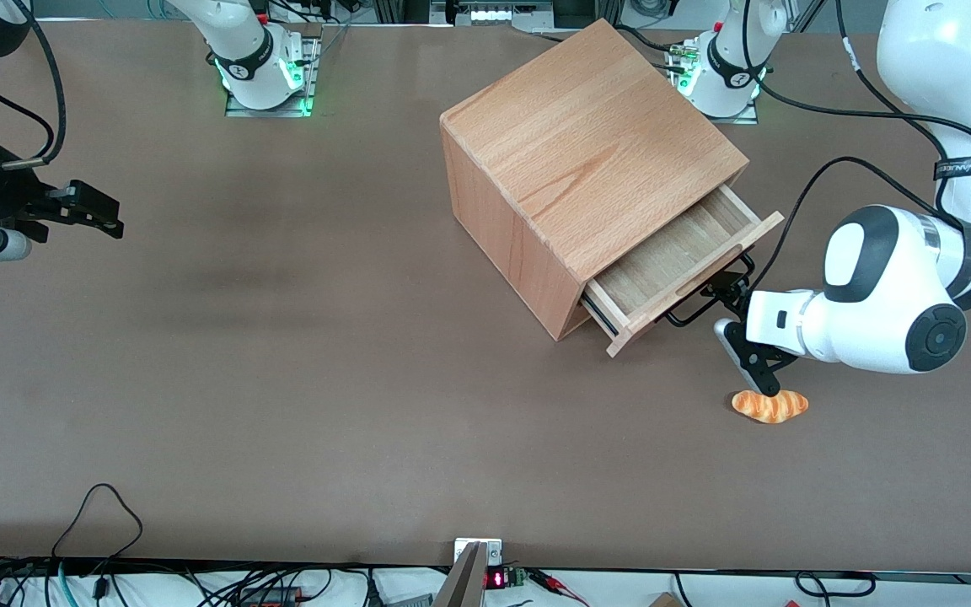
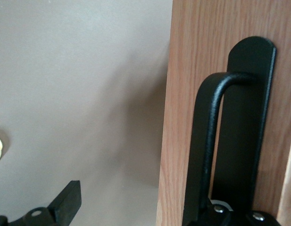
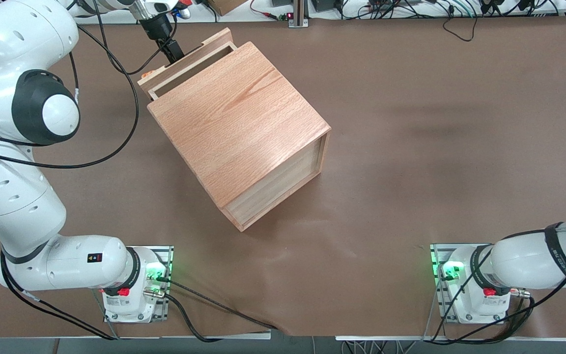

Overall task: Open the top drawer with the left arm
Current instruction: 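Pull the handle with the left gripper, sliding the drawer out, then hold the drawer handle steady with the left gripper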

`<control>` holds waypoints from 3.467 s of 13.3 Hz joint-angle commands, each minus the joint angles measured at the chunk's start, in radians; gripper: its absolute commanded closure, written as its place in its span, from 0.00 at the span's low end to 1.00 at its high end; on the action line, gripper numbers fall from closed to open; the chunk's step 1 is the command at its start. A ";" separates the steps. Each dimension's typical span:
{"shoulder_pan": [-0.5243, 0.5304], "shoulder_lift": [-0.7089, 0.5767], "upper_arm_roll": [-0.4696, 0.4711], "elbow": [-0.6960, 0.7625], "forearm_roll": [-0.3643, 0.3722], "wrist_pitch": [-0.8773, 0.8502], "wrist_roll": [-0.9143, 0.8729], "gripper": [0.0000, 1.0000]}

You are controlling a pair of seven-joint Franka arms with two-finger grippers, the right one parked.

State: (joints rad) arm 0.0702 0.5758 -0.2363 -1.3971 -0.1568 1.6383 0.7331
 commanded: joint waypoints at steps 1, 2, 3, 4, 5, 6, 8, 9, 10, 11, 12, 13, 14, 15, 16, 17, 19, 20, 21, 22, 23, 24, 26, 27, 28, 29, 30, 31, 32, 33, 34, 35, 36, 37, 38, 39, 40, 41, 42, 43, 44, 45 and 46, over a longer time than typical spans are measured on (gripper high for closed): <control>0.002 0.042 0.009 0.073 -0.009 -0.008 0.019 0.00; 0.002 0.050 0.012 0.085 -0.009 -0.008 0.019 0.00; 0.002 0.055 0.012 0.093 -0.007 -0.008 0.019 0.00; 0.000 0.059 0.024 0.098 -0.009 -0.008 0.019 0.00; 0.000 0.061 0.031 0.098 -0.009 -0.006 0.020 0.00; 0.000 0.062 0.034 0.098 -0.009 -0.006 0.020 0.00; 0.002 0.064 0.040 0.098 -0.007 0.011 0.020 0.00; 0.002 0.067 0.041 0.098 -0.007 0.021 0.019 0.00; 0.005 0.070 0.045 0.099 -0.009 0.034 0.019 0.00; 0.008 0.073 0.045 0.099 -0.007 0.044 0.019 0.00; 0.010 0.073 0.046 0.099 -0.007 0.052 0.017 0.00; 0.013 0.073 0.046 0.099 -0.009 0.054 0.017 0.00; 0.016 0.075 0.046 0.107 -0.007 0.054 0.017 0.00; 0.016 0.085 0.046 0.119 -0.007 0.054 0.017 0.00; 0.019 0.090 0.048 0.131 -0.007 0.054 0.017 0.00; 0.022 0.098 0.048 0.139 -0.007 0.054 0.017 0.00; 0.023 0.099 0.048 0.145 -0.007 0.054 0.017 0.00; 0.023 0.105 0.048 0.156 -0.007 0.054 0.017 0.00; 0.023 0.111 0.049 0.162 -0.007 0.054 0.017 0.00; 0.023 0.113 0.049 0.168 -0.007 0.054 0.017 0.00; 0.023 0.113 0.049 0.171 -0.007 0.054 0.015 0.00; 0.023 0.113 0.052 0.173 -0.007 0.054 0.015 0.00; 0.023 0.108 0.052 0.173 -0.006 0.044 0.014 0.00; 0.023 0.105 0.052 0.173 -0.006 0.040 0.014 0.00; 0.023 0.102 0.052 0.173 -0.006 0.038 0.014 0.00; 0.023 0.101 0.052 0.174 -0.006 0.034 0.014 0.00; 0.023 0.101 0.052 0.178 -0.007 0.020 0.014 0.00; 0.023 0.098 0.052 0.187 -0.007 0.011 0.014 0.00; 0.023 0.098 0.051 0.197 -0.007 0.000 0.012 0.00; 0.023 0.098 0.052 0.208 -0.007 -0.008 0.012 0.00; 0.023 0.098 0.051 0.210 -0.007 -0.011 0.012 0.00; 0.023 0.098 0.051 0.213 -0.007 -0.023 0.012 0.00; 0.023 0.098 0.051 0.222 -0.007 -0.035 0.012 0.00; 0.023 0.098 0.051 0.227 -0.009 -0.052 0.012 0.00; 0.023 0.098 0.051 0.228 -0.009 -0.060 0.012 0.00; 0.023 0.098 0.051 0.231 -0.009 -0.067 0.011 0.00; 0.023 0.098 0.051 0.233 -0.009 -0.077 0.009 0.00; 0.023 0.098 0.049 0.237 -0.009 -0.078 0.008 0.00; 0.023 0.098 0.051 0.250 -0.009 -0.087 0.006 0.00; 0.023 0.098 0.051 0.265 -0.009 -0.101 0.005 0.00; 0.023 0.098 0.051 0.268 -0.009 -0.107 0.005 0.00; 0.023 0.098 0.051 0.268 -0.009 -0.109 0.005 0.00; 0.023 0.098 0.049 0.270 -0.009 -0.110 0.005 0.00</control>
State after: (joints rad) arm 0.0984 0.6698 -0.1930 -1.1515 -0.1622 1.5529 0.7466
